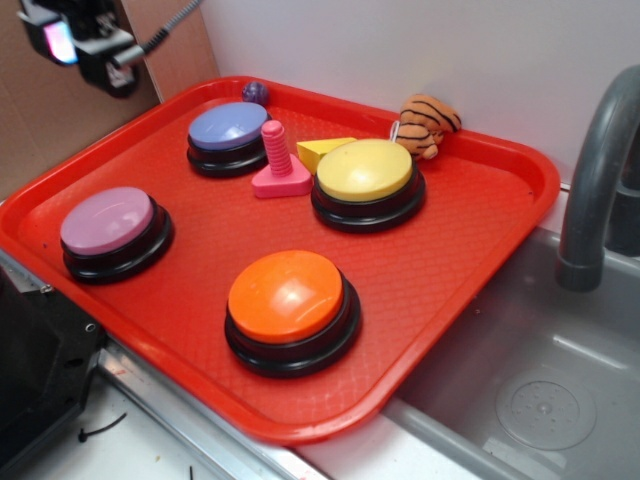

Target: Push the pink button.

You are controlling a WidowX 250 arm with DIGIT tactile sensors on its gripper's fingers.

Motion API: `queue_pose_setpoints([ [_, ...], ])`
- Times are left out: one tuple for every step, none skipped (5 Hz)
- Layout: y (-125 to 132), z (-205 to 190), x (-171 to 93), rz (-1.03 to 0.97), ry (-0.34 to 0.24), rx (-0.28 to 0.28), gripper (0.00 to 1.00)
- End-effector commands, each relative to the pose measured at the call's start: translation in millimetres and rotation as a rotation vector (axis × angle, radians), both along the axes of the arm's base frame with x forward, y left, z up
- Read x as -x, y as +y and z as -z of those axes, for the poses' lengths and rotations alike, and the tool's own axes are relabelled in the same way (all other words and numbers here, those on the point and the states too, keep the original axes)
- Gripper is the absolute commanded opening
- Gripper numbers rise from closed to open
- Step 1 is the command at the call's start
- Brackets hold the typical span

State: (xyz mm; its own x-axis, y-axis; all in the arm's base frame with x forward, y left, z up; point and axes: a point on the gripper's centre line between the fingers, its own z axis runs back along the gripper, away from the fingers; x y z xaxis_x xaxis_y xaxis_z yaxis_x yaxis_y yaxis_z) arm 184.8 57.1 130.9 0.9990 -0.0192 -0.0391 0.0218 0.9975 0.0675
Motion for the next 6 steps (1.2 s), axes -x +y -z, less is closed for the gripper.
queue_pose_setpoints([
  [12, 44, 19, 0.128, -0.111, 0.035, 1.00],
  [2, 57, 29, 0.159, -0.092, 0.059, 1.00],
  [2, 78, 35, 0.167, -0.040, 0.046, 1.00],
  [-2, 92, 32, 0.200, -0.021, 0.050, 1.00],
  [-9, 86, 27, 0.217, -0.025, 0.051, 1.00],
  [-12, 64, 19, 0.212, -0.056, 0.047, 1.00],
])
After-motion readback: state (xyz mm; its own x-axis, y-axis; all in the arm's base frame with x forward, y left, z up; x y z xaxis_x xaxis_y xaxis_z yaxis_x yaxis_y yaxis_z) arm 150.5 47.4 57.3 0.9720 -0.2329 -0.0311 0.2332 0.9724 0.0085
